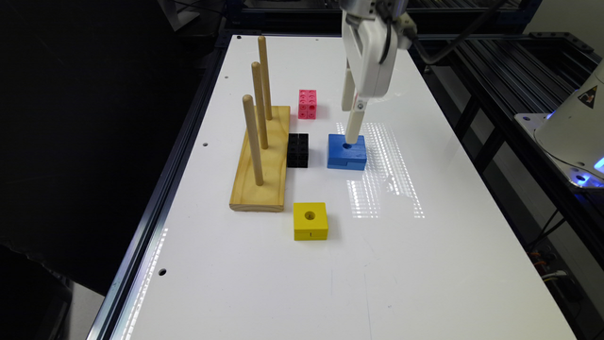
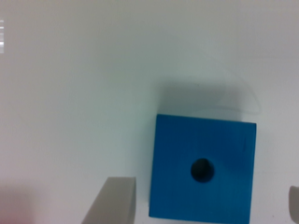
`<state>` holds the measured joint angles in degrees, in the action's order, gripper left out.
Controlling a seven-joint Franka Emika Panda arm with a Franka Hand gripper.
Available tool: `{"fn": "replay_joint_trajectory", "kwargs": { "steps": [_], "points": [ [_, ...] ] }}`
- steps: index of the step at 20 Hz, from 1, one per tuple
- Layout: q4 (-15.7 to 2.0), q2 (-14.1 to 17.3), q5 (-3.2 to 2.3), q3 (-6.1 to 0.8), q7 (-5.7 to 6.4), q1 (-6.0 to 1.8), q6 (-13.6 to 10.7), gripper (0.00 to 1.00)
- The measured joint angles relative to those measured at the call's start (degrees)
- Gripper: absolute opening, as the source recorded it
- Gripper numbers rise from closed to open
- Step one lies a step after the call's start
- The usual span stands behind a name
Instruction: Pick up blue block.
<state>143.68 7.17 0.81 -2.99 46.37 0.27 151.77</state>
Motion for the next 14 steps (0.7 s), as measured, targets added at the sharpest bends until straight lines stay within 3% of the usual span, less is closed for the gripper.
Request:
{"fn": "replay_joint_trajectory", "kwargs": {
  "steps": [4, 14],
  "points": [
    [-0.19, 2.6, 0.00, 0.00, 0.00, 0.00, 2.6, 1.00],
    [-0.52, 3.1, 0.00, 0.00, 0.00, 0.00, 2.7, 1.00]
  ]
}}
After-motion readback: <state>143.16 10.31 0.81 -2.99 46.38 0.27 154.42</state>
